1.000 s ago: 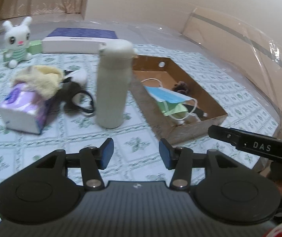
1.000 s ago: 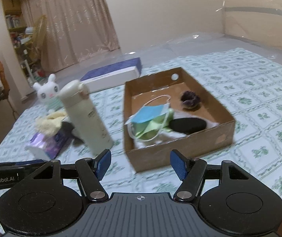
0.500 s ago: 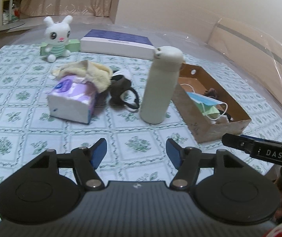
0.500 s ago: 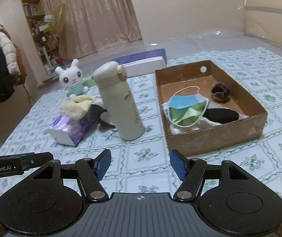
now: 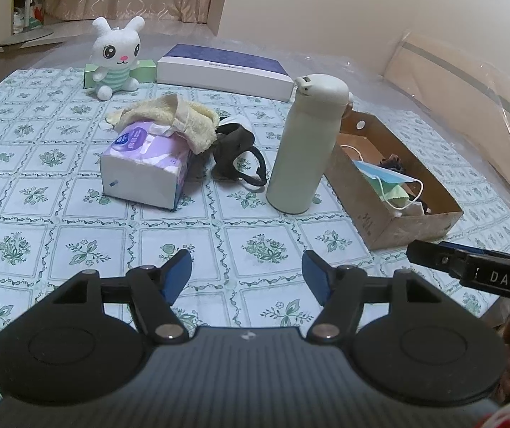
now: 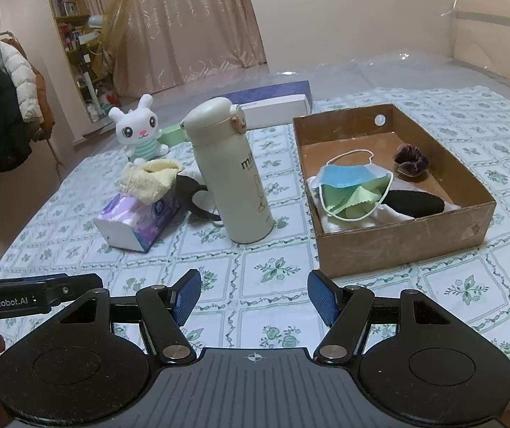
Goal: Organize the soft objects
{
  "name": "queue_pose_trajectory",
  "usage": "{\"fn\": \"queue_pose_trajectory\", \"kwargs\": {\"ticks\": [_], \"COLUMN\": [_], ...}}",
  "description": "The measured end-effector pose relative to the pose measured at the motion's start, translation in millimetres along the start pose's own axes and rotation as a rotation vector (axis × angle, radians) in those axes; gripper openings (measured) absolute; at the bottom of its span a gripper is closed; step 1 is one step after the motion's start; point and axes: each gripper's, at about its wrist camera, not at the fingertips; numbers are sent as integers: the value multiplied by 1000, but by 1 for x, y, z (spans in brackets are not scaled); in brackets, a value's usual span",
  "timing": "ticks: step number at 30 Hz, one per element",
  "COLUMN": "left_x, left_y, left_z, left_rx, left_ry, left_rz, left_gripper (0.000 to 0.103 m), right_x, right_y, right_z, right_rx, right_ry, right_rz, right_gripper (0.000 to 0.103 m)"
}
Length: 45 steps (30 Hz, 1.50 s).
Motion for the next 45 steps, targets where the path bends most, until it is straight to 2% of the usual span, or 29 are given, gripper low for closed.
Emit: {"fn": "queue_pose_trajectory", "kwargs": {"ticks": [12, 27, 33, 41, 45], "left_x": [-10, -44, -71, -108, -128], "left_y": [5, -21, -37, -80, -105], "left_z": [3, -15, -22, -10, 8], "left_rx": [-16, 17, 35, 41, 11], "left_ry": [14, 28, 13, -11, 10], "left_rz": [25, 235, 324, 468, 538], "left_gripper": [66, 67, 67, 67, 70], "right_x": [-2, 21, 34, 53, 64], "right_y": [3, -21, -50, -113, -151], "right_z": [5, -21, -25, 5, 29], "right_rx": [-19, -18, -29, -92, -123], "right_ry": [17, 32, 21, -58, -105], "right_rz": [-21, -102, -218, -410, -428], "right_gripper": [66, 66, 66, 67, 76]}}
Point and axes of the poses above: each gripper's, at about its wrist camera, not at the fingertips, and z roughly the way its jaws point, x to its right, y to its underside, and after that the axes turned 6 degrees about z, right-handed
